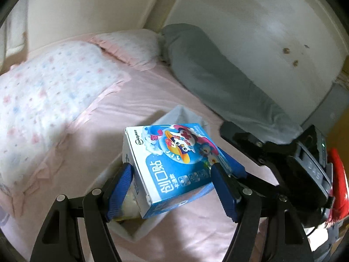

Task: Organize objects
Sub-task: 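Carry the blue box over the white box and release it inside, then move the right gripper to the red packet on the sheet, then lower the open right gripper around the red packet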

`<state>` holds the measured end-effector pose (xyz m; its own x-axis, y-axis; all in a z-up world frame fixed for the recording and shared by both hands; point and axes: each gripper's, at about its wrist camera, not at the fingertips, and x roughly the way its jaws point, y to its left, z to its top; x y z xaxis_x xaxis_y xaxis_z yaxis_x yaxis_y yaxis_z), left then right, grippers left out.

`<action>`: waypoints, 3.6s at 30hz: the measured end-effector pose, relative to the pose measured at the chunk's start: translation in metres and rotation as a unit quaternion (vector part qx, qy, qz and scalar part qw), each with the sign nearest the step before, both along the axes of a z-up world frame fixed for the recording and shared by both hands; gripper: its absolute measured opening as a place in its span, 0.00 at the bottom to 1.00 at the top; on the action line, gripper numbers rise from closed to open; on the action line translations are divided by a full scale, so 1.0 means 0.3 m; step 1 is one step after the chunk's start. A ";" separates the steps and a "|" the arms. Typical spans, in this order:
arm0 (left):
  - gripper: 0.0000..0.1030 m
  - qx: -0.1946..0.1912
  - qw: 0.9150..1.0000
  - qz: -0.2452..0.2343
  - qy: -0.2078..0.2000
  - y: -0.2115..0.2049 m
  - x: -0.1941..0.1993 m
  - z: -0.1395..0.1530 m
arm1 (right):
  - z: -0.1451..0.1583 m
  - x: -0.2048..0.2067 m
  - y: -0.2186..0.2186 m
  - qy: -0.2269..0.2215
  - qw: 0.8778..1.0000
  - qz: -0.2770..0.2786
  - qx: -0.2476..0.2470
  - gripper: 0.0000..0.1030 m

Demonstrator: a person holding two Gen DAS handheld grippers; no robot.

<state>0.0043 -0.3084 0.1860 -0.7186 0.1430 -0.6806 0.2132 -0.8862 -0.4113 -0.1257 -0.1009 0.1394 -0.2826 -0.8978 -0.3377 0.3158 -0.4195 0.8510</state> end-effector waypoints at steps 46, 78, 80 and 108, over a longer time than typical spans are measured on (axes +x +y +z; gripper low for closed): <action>0.48 -0.074 0.991 -0.100 -0.046 0.211 -0.165 -0.141 | -0.351 -0.065 0.281 -0.032 0.911 -0.152 0.383 0.52; 0.48 -0.076 0.991 -0.098 -0.059 0.252 -0.169 -0.156 | -0.228 0.042 0.267 0.039 0.924 -0.187 0.331 0.47; 0.48 -0.074 0.991 -0.099 -0.058 0.248 -0.165 -0.155 | -0.217 0.050 0.258 0.042 0.927 -0.185 0.324 0.47; 0.48 -0.089 0.985 -0.110 -0.093 0.269 -0.149 -0.203 | -0.582 0.146 0.159 0.130 0.868 -0.065 0.474 0.96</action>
